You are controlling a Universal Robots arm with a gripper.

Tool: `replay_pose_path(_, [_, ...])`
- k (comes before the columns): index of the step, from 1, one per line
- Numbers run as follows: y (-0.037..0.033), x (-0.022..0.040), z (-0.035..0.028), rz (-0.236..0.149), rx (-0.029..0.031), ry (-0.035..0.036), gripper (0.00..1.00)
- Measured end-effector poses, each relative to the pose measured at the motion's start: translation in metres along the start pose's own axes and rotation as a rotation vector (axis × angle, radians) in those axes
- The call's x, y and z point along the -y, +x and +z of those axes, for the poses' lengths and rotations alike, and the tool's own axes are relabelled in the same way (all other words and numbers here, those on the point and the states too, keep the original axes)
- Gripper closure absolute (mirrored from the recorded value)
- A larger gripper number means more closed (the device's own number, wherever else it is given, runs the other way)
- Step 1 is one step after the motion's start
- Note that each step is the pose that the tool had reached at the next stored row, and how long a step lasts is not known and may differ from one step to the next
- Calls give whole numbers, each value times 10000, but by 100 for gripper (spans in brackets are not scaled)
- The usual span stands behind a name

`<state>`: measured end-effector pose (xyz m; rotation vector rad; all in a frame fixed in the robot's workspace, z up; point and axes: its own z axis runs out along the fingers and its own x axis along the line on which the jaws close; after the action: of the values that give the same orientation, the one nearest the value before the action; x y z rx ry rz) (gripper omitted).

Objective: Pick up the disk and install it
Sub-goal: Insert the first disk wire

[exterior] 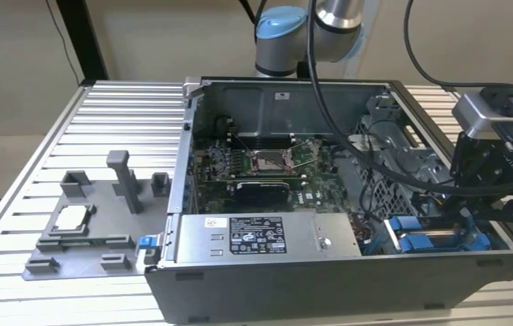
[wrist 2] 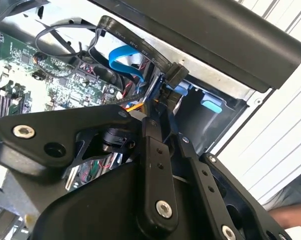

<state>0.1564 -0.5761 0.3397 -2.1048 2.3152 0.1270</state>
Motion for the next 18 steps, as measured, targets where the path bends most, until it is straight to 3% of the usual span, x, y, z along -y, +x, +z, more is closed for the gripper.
replay_pose_path(18, [-13, 2, 87, -235, -12, -15, 100])
